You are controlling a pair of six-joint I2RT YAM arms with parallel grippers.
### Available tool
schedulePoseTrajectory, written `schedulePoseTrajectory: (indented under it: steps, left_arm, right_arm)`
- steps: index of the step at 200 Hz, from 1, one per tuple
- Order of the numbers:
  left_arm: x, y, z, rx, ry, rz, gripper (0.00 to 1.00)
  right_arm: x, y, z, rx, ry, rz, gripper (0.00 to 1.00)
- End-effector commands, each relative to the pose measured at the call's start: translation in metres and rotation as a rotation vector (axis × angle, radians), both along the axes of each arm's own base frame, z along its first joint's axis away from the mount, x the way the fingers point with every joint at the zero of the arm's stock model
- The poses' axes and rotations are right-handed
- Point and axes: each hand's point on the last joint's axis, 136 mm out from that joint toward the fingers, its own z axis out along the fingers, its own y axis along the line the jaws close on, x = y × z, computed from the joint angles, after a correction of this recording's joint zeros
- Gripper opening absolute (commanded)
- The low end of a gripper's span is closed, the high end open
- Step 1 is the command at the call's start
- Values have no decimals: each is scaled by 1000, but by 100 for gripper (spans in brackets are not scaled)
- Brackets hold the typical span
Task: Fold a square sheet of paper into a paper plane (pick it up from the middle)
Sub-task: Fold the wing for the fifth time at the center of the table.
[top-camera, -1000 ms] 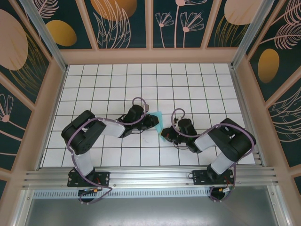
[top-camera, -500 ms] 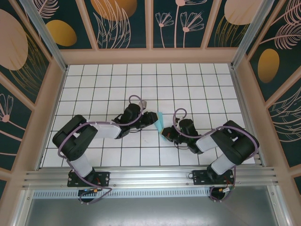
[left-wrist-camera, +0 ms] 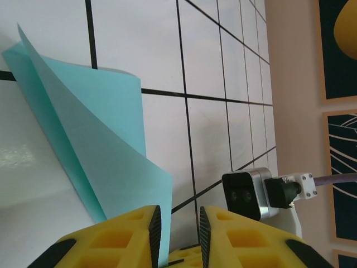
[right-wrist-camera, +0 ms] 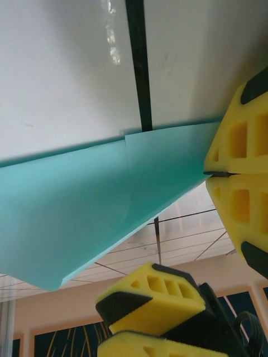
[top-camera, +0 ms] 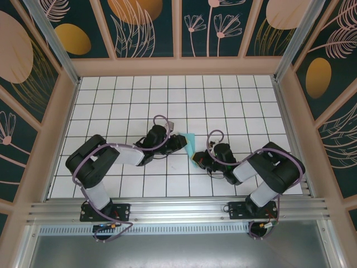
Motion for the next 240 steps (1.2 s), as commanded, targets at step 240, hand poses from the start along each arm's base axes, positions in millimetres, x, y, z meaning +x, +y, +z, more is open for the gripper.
schedulePoseTrajectory:
  steps: [240]
  left_arm:
    - [11, -27, -2, -46, -33, -93, 27]
  right_arm:
    - [0, -8, -5, -183, -25, 1, 0]
